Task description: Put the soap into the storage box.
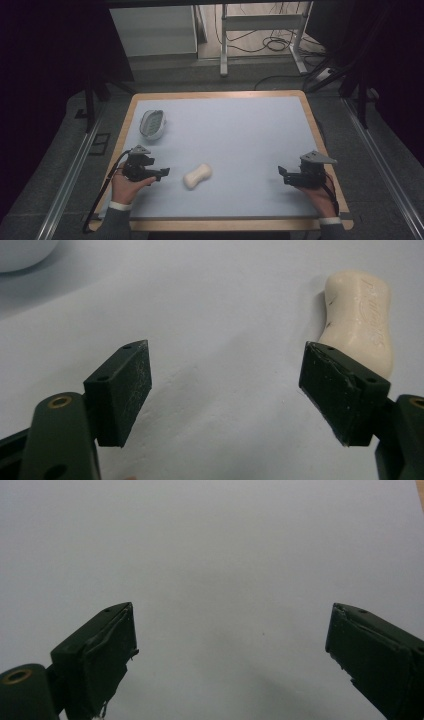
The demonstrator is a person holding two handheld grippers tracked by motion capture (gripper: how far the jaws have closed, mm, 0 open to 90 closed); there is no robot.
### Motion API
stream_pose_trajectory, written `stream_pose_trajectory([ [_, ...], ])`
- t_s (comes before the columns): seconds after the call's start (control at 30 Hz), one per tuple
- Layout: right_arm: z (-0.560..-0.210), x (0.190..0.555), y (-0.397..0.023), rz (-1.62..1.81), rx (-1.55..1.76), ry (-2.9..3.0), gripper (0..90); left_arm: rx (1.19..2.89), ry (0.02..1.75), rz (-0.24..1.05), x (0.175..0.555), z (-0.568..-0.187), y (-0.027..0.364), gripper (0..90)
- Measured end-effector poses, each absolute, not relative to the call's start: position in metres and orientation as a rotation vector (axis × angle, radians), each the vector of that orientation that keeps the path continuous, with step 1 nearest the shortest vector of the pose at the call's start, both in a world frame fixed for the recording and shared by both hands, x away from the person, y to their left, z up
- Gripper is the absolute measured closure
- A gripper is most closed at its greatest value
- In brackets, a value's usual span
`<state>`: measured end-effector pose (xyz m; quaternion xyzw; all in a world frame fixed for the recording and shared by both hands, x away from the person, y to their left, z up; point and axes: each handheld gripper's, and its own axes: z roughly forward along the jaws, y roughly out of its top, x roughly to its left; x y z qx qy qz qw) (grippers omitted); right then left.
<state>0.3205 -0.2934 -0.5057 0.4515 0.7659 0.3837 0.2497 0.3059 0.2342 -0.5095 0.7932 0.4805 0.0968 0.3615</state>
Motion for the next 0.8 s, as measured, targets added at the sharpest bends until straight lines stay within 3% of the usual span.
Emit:
stream_pose_trajectory([
  [0.8,-0.5023,0.3171,-0.3014,1.032,1.258,2.065,7.3,2.053,1.231,0.309,0.3035,-0.4998,0.2391,22.3],
])
